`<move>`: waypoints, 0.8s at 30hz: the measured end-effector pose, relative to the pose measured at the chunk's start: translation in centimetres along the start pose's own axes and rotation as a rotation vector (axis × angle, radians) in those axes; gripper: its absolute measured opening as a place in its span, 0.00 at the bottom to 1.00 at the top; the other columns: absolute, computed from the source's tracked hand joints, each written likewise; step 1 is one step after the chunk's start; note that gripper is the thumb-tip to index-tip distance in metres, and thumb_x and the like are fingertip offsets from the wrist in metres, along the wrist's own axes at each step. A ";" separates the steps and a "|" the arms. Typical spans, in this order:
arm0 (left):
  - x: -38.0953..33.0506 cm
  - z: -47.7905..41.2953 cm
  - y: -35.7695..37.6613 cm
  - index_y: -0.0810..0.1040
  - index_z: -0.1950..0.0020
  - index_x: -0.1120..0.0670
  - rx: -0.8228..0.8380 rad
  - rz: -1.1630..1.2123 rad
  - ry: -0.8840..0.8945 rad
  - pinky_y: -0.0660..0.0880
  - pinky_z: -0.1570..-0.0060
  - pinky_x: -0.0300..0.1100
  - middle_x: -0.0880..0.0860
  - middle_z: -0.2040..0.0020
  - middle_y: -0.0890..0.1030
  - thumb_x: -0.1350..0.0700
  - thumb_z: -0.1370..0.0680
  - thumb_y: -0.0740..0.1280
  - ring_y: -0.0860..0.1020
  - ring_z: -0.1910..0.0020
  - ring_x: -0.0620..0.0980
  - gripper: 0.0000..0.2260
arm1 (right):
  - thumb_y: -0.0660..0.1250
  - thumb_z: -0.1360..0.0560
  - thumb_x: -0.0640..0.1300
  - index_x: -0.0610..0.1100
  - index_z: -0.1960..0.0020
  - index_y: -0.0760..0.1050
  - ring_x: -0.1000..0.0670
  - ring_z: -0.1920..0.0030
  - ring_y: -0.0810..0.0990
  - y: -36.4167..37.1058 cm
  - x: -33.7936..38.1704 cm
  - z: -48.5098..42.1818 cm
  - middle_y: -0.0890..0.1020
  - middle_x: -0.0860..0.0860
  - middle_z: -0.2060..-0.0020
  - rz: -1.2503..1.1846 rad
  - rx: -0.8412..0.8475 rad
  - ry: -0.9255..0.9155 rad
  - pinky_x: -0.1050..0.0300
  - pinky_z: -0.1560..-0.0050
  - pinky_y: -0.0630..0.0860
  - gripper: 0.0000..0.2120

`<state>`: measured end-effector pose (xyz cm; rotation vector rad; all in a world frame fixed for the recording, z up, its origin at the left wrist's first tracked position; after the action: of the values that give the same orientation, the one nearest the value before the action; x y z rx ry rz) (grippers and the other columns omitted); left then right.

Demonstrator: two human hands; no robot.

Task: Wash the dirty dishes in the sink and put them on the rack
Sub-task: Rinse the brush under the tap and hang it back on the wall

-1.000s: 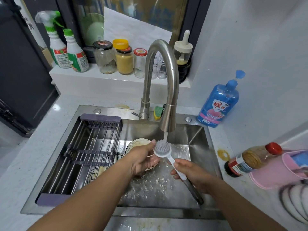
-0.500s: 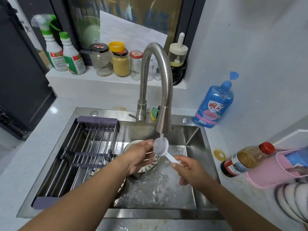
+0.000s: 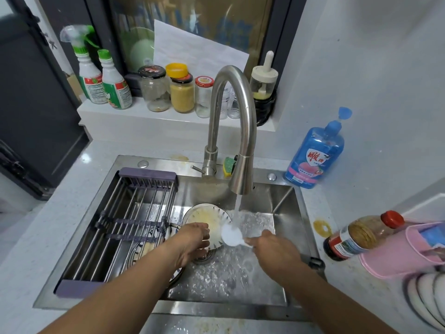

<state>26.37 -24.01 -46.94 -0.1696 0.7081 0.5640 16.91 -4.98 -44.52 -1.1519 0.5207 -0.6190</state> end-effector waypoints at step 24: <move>0.0 0.8 -2.5 0.77 0.35 0.59 -0.219 -0.055 0.096 0.68 0.64 0.42 0.57 0.53 0.79 0.63 0.15 0.57 0.74 0.60 0.52 0.13 | 0.67 0.23 0.33 0.50 0.29 0.73 0.43 0.44 0.79 -0.5 3.0 2.3 0.78 0.43 0.41 -0.026 -0.018 -0.191 0.50 0.43 0.73 0.26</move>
<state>28.20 -25.88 -46.43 -0.4210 0.7320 0.5827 20.56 -5.65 -43.50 -1.2221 0.3490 -0.5214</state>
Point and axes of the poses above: each hand's wrist, its own z-axis away from the middle knuckle, its own y-axis out of the palm, x = y × z, the point moved 3 cm from there along -z, towards the middle knuckle
